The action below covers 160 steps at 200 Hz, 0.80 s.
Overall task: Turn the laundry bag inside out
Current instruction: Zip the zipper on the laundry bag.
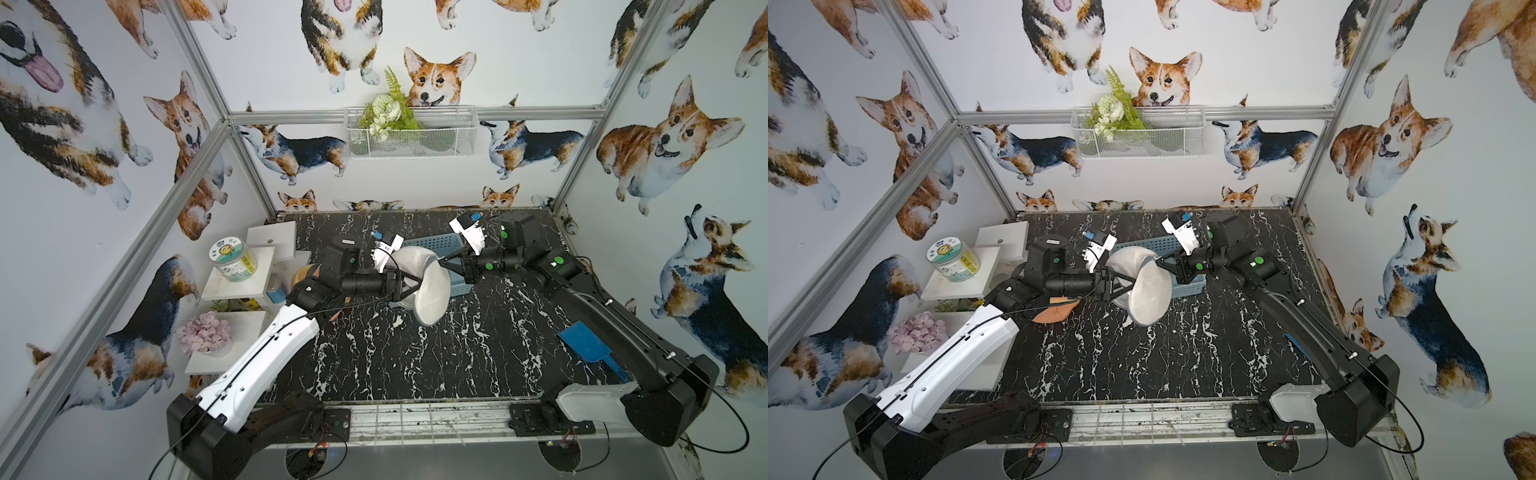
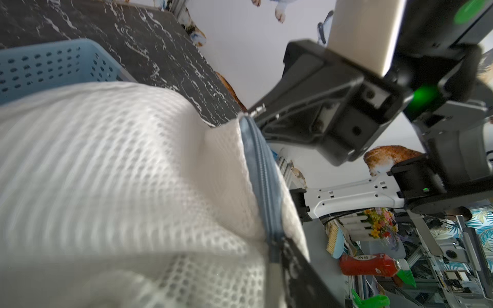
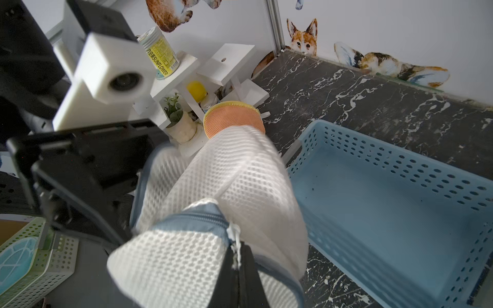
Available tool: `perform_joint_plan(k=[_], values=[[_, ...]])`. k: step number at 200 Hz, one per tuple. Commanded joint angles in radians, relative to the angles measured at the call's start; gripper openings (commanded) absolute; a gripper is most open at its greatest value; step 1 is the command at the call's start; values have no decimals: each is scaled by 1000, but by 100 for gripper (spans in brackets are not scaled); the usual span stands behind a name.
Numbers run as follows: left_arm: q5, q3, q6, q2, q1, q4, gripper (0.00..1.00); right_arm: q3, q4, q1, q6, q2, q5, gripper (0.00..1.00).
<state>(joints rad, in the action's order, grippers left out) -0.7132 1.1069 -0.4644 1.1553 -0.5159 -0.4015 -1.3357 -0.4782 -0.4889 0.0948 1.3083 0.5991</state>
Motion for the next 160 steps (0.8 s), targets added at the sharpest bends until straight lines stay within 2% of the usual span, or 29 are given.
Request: perform_joint_plan(k=[1, 13, 25, 44, 66, 73, 83, 97, 110, 126, 145, 160], values=[[204, 51, 50, -36, -7, -187, 70, -57, 20, 0, -35, 28, -31, 0], [383, 88, 52, -75, -6, -256, 78, -86, -19, 0, -51, 41, -53, 0], [484, 103, 48, -108, -6, -276, 84, -89, -32, -1, -53, 44, -47, 0], [541, 86, 10, -143, -6, -267, 85, -88, -56, -3, -55, 49, -46, 0], [559, 2, -17, -252, -6, -163, 87, -85, -72, -22, -66, 52, -53, 0], [523, -11, 4, -274, -6, -122, 87, -83, -74, -28, -71, 52, -54, 0], [386, -39, 35, -297, -6, -12, 87, -84, -77, -38, -77, 54, -43, 0], [265, -66, 0, -326, -7, 144, 86, -96, -93, -52, -82, 68, -66, 0], [269, -46, -27, -360, -6, 204, 86, -103, -106, -54, -78, 72, -101, 0], [289, 7, 16, -393, -6, 186, 90, -102, -108, -54, -87, 63, -92, 0], [240, 38, 86, -298, -6, 89, 90, -102, -103, -66, -98, 64, -24, 0], [174, -19, 84, -240, -6, 155, 90, -118, -137, -80, -130, 85, 9, 0]])
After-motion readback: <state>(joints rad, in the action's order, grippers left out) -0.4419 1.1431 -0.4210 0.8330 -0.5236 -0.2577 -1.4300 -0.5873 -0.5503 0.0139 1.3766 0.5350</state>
